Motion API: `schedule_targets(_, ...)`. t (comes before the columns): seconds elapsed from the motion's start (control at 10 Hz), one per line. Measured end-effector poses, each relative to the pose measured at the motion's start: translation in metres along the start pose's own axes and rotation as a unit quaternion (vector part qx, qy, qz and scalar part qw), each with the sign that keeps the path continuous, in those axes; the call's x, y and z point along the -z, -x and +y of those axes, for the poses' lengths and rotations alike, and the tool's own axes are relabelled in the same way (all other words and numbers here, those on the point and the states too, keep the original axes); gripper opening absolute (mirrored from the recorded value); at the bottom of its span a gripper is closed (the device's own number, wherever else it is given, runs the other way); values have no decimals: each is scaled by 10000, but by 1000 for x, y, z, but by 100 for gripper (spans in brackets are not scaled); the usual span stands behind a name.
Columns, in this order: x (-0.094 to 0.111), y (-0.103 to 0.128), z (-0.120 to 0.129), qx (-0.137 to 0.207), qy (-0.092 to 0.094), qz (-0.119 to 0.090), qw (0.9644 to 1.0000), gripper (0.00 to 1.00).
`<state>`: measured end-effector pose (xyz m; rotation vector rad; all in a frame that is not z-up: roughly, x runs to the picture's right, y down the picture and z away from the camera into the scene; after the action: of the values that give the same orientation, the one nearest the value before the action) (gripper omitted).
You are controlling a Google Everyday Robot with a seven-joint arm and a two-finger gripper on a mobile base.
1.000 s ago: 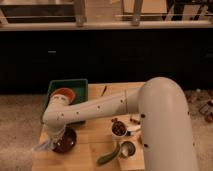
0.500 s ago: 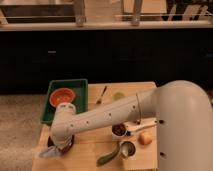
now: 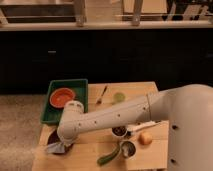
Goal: Wipe purple bowl with towel
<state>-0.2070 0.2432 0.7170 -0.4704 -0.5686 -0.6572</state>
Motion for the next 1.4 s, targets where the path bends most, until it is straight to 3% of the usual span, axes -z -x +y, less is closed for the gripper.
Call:
schedule_targets(0.2, 1, -23, -12, -79, -9, 13, 10000, 1)
schedule_targets(0.5, -5, -36, -35, -11, 21, -35, 10000, 1)
schedule_targets(1.0, -27, 2, -70, 562, 223, -200, 9980, 1)
schedule_targets(1.4, -35, 34, -62, 936, 390, -238, 9946, 1)
